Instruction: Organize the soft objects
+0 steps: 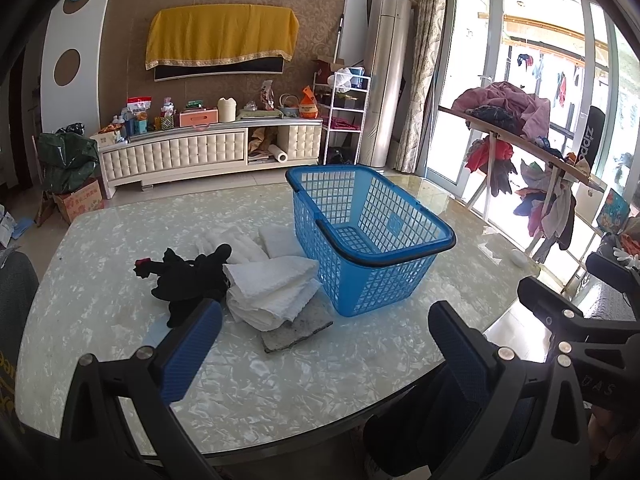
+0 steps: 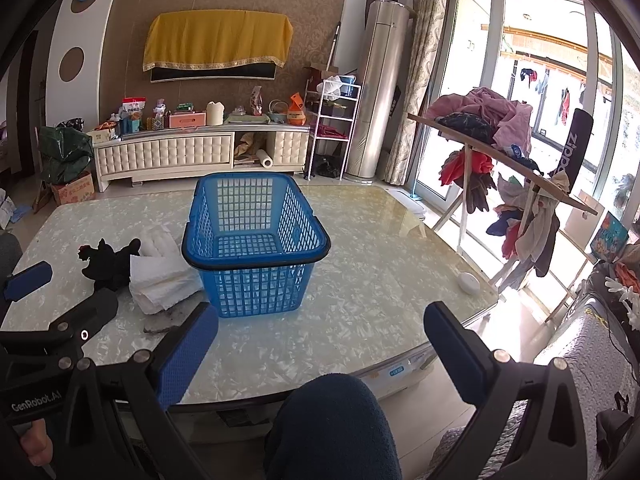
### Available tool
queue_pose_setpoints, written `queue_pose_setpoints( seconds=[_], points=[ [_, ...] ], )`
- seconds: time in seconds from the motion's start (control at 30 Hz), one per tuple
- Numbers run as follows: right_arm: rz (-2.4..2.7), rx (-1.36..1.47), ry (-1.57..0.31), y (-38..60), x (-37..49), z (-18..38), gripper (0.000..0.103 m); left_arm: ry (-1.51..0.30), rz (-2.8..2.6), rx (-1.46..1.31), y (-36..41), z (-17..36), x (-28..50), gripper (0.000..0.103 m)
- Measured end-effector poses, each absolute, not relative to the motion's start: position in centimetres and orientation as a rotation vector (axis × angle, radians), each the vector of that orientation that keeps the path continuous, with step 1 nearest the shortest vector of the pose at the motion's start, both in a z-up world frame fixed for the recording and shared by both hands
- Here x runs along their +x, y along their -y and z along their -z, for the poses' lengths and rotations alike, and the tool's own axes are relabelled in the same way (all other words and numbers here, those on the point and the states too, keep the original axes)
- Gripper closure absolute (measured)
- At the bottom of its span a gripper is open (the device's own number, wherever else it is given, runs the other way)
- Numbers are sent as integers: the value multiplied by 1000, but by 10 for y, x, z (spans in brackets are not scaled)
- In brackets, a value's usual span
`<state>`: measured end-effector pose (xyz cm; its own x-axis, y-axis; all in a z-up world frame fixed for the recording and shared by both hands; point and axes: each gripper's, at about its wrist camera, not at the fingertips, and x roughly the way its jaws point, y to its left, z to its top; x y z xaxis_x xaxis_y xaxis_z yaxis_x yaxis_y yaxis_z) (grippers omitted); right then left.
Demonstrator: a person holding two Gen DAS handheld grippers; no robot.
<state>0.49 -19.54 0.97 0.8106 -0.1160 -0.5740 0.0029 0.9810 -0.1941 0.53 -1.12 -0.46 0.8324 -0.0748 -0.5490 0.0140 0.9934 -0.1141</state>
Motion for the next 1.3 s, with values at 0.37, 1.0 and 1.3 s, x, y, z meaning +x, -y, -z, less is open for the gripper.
queue_pose_setpoints(
  seconds=[0.37,1.0,1.3],
  points=[
    [-63,-182,-693,196,36,-18,0,-651,50,-112,-9,-10,27,0],
    [-330,-194,-876,156,124,-15,0,-885,-26,-73,-102,6,80,0],
    [-455,-266,-970,118,149,-2,0,-974,-38,-99,-135,26,84,0]
  ],
)
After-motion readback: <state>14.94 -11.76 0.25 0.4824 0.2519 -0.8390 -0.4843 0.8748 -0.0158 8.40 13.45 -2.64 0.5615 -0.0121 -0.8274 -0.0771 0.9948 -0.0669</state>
